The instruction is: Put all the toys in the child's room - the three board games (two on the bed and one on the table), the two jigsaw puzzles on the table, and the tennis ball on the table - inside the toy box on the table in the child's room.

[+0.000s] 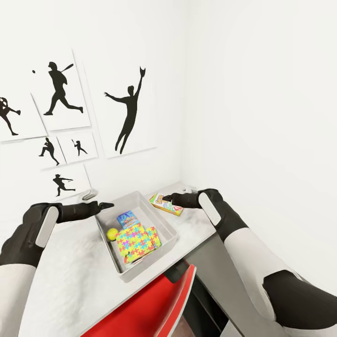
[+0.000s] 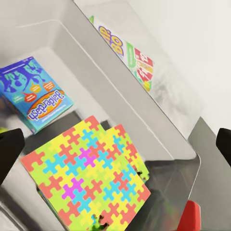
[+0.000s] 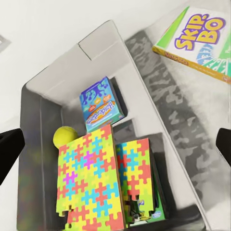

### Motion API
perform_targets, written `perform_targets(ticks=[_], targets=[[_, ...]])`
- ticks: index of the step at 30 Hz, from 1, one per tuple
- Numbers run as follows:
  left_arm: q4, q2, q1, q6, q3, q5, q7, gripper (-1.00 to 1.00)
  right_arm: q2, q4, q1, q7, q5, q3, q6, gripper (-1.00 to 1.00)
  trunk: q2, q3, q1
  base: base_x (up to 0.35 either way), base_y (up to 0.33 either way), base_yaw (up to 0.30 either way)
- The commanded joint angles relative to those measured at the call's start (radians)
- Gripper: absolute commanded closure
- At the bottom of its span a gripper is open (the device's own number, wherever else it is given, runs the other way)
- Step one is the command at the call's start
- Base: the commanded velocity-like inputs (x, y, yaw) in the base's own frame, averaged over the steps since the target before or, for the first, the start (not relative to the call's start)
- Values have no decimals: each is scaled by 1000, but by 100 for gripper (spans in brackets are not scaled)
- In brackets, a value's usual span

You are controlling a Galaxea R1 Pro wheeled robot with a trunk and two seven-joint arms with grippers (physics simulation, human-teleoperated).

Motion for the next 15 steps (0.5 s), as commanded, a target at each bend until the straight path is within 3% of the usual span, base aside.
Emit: perform_targets(ticks=[1,8,15], targets=[[11,-2,-12,6,-2,-6,7,-100,2,2,-4,-1,9,1,10,-100,-2,-2,1,0,0,0],[101,-10,-73,7,-22,-9,68,-100,11,-6,-14,-26,16,7,85,-100,-2,-2,1,0,0,0],[149,-8,-92,7,-42,-10,90,-100,4,-100,-15,-31,17,11,156,-100,-2,-2,1,0,0,0]])
